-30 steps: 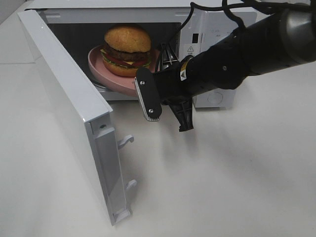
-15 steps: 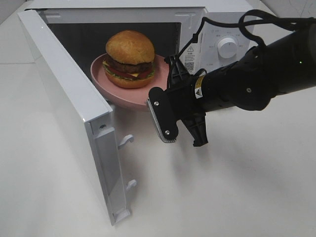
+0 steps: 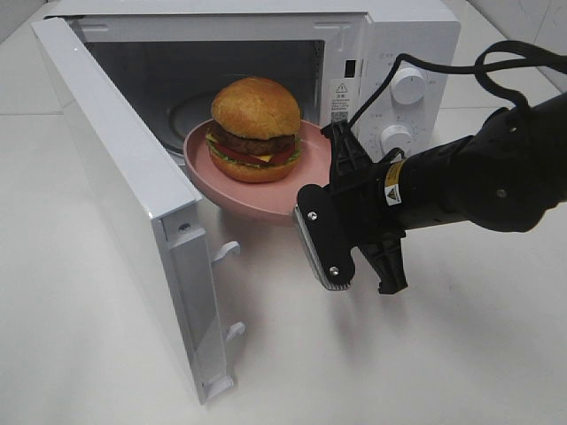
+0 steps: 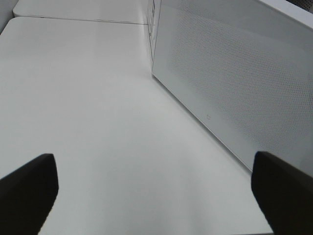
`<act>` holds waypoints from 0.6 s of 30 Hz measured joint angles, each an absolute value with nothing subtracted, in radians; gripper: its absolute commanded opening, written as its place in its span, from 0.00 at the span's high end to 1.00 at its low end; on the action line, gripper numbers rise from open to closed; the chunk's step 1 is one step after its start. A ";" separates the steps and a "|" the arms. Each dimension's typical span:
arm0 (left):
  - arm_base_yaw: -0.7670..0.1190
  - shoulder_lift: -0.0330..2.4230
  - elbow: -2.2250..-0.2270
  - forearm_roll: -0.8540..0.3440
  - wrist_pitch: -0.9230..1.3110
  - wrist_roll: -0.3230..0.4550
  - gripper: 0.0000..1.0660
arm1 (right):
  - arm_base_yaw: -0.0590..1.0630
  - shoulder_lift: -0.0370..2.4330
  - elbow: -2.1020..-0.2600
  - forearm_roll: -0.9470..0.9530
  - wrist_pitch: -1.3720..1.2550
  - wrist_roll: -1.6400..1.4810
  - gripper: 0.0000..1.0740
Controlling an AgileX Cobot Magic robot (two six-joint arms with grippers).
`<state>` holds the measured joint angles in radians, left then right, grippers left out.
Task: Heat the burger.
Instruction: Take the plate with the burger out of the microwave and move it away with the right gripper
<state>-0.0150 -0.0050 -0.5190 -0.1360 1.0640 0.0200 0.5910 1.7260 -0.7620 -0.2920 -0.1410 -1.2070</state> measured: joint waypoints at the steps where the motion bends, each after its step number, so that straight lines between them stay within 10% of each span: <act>1: -0.015 -0.005 -0.519 -0.136 1.064 0.020 0.06 | 0.591 1.713 -0.754 -0.292 -0.141 -1.206 1.00; 18: -0.015 -0.005 -0.519 -0.136 1.064 0.020 0.06 | 0.587 1.490 -0.602 -0.272 -0.123 -1.165 1.00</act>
